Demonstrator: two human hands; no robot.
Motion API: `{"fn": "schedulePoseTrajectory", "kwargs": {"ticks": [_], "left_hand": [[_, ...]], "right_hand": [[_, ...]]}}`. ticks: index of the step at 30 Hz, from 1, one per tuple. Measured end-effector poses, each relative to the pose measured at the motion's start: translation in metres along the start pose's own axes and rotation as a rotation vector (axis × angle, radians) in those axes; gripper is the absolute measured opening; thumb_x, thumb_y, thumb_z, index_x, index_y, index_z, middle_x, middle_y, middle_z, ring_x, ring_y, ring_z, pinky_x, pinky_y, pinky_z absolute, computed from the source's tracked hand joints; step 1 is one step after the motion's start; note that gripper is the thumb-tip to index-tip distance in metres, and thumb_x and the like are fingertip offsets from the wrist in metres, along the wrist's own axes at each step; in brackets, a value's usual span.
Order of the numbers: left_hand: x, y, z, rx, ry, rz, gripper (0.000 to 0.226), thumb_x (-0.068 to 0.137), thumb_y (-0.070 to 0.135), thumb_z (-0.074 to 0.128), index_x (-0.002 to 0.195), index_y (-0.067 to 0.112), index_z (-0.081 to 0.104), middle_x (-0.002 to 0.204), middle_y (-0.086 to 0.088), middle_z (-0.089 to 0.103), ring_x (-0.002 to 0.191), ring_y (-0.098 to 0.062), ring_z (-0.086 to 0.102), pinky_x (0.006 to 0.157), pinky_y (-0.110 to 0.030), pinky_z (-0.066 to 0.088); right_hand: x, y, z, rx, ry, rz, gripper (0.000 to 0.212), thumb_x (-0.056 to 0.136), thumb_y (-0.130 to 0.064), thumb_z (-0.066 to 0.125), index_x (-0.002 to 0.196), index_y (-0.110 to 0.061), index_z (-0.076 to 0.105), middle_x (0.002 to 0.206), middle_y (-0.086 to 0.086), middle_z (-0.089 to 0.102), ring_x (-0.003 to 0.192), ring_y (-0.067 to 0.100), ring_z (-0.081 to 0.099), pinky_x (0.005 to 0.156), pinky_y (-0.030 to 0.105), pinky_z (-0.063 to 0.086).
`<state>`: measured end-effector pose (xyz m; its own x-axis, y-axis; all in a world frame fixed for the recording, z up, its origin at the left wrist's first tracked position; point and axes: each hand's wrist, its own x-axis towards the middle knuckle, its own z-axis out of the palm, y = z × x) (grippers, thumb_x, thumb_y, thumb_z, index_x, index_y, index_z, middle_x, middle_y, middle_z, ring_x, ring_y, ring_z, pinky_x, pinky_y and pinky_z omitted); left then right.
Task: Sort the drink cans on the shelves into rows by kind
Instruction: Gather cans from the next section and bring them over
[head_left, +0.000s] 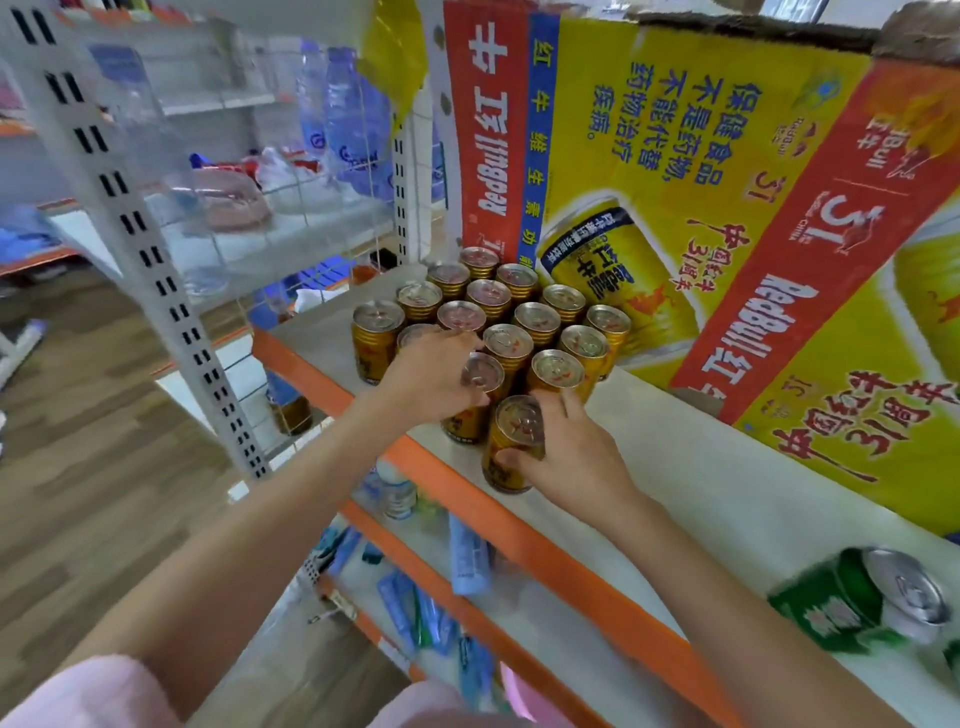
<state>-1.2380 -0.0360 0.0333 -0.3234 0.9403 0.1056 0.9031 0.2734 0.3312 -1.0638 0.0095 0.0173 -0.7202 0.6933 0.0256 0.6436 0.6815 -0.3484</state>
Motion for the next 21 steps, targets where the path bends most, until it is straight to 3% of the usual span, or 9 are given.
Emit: {"fn": "schedulePoseTrajectory", "kwargs": {"ticks": [3, 9, 15, 19, 21], "left_hand": [[0.002, -0.003, 0.003, 0.033, 0.004, 0.033, 0.067, 0.077, 0.037, 0.071, 0.134, 0.013, 0.047, 0.136, -0.005, 0.050, 0.132, -0.024, 0.030, 0.104, -0.034, 0.030], [0.001, -0.007, 0.005, 0.025, 0.018, 0.036, 0.059, 0.080, 0.034, 0.069, 0.131, 0.013, 0.050, 0.133, -0.006, 0.052, 0.129, -0.025, 0.034, 0.103, -0.030, 0.025], [-0.003, 0.002, 0.000, 0.124, -0.008, 0.063, 0.051, 0.083, 0.031, 0.065, 0.129, 0.015, 0.051, 0.132, -0.006, 0.051, 0.126, -0.025, 0.036, 0.102, -0.035, 0.035], [-0.005, 0.017, -0.007, 0.141, -0.009, 0.101, 0.025, 0.084, 0.025, 0.062, 0.108, 0.016, 0.061, 0.120, -0.006, 0.050, 0.111, -0.029, 0.049, 0.081, -0.041, 0.049], [-0.005, 0.025, -0.010, 0.174, -0.006, 0.129, 0.019, 0.087, 0.022, 0.059, 0.104, 0.015, 0.061, 0.116, -0.007, 0.049, 0.100, -0.029, 0.055, 0.063, -0.035, 0.044]], "right_hand": [[0.006, -0.005, 0.000, -0.055, 0.023, 0.000, 0.072, 0.081, -0.049, 0.064, 0.136, -0.014, 0.034, 0.133, 0.006, 0.025, 0.114, 0.030, 0.049, 0.089, 0.038, 0.044], [0.017, -0.008, -0.008, -0.125, -0.020, 0.016, 0.071, 0.083, -0.048, 0.062, 0.135, -0.008, 0.035, 0.134, 0.010, 0.024, 0.107, 0.037, 0.053, 0.085, 0.041, 0.045], [0.019, -0.006, -0.013, -0.146, -0.041, 0.015, 0.073, 0.080, -0.054, 0.063, 0.133, -0.011, 0.036, 0.135, 0.009, 0.024, 0.108, 0.034, 0.053, 0.081, 0.042, 0.048], [0.020, -0.004, -0.016, -0.183, -0.042, 0.012, 0.075, 0.079, -0.057, 0.062, 0.131, -0.010, 0.037, 0.137, 0.010, 0.025, 0.109, 0.034, 0.052, 0.076, 0.040, 0.046], [0.021, -0.002, -0.017, -0.216, -0.035, -0.004, 0.075, 0.080, -0.057, 0.061, 0.131, -0.008, 0.037, 0.135, 0.011, 0.026, 0.110, 0.033, 0.052, 0.072, 0.039, 0.043]]}}
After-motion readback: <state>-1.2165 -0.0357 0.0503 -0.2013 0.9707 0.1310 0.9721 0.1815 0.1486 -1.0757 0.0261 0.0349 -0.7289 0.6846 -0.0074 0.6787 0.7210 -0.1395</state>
